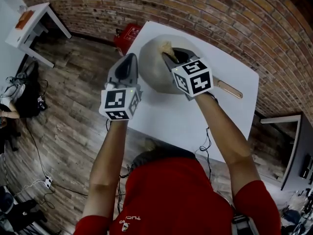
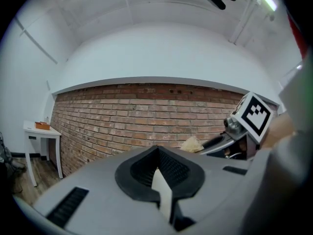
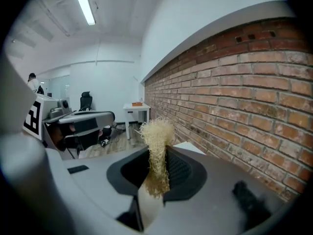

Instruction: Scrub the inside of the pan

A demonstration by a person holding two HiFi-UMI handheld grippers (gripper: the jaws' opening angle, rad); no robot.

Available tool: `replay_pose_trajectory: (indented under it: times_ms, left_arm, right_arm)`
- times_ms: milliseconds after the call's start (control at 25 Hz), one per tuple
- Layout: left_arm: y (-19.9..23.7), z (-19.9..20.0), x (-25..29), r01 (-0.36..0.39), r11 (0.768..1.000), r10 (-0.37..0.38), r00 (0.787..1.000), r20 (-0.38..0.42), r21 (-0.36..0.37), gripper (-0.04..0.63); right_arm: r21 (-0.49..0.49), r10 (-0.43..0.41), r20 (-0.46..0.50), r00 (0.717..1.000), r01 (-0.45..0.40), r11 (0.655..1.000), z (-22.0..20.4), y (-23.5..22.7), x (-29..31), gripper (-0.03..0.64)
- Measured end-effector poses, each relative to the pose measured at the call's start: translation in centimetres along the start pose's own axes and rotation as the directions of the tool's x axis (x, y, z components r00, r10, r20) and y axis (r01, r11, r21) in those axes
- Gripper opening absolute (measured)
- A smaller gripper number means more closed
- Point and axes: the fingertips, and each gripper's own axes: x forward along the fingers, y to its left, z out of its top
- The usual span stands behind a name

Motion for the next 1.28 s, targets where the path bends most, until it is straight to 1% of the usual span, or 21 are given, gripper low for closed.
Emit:
replay_pose_trajectory:
  times_ms: [120, 200, 280, 440, 640, 920, 1040, 1160, 1280]
  left_arm:
    - [0.8, -0.9, 0.8, -0.007, 1.0, 0.007, 1.0, -0.007, -0.019, 0.012]
    - [1.3, -1.6, 1.2, -0.016, 0.999, 0.015, 1.0, -0.015, -0.031, 0.012]
    - [1.5, -2.1, 1.6, -0.02, 0.999, 0.019, 1.0, -0.021, -0.026, 0.012]
    - [1.9, -2.7, 2.4, -0.036, 0.999, 0.035, 0.999, -0.028, -0.023, 0.012]
    - [2.0, -3.2, 3.0, -0.039, 0.999, 0.039, 0.999, -0.038, -0.019, 0.012]
    - [2.9, -3.5, 2.7, -0.044, 0.999, 0.043, 0.998, -0.046, -0.022, 0.012]
    - [3.0, -3.7, 2.6, -0.045, 0.999, 0.043, 0.998, -0.048, -0.025, 0.012]
    - [3.0, -3.8, 2.5, -0.048, 0.998, 0.047, 0.998, -0.044, -0.027, 0.012]
    - [3.2, -3.8, 2.3, -0.053, 0.998, 0.051, 0.998, -0.043, -0.028, 0.012]
  right_arm:
    - [-0.03, 0.032, -0.092, 0.995, -0.035, 0.999, -1.3, -0.1, 2.4, 0.086]
    - [-0.051, 0.049, -0.151, 0.987, -0.057, 0.997, -2.3, -0.1, 3.7, 0.086]
    - [-0.065, 0.061, -0.205, 0.977, -0.076, 0.995, -3.3, -0.3, 4.9, 0.086]
    - [-0.069, 0.078, -0.299, 0.951, -0.103, 0.992, -5.4, -0.7, 7.1, 0.086]
    - [-0.065, 0.102, -0.399, 0.911, -0.139, 0.988, -8.2, -0.3, 9.2, 0.087]
    - [-0.065, 0.152, -0.467, 0.871, -0.206, 0.976, -10.8, 2.3, 10.9, 0.087]
    - [-0.068, 0.158, -0.489, 0.858, -0.218, 0.974, -11.5, 2.6, 11.3, 0.087]
    - [-0.079, 0.134, -0.498, 0.857, -0.199, 0.977, -12.2, 1.4, 11.5, 0.087]
    - [-0.09, 0.085, -0.496, 0.864, -0.149, 0.985, -12.6, -0.9, 11.4, 0.087]
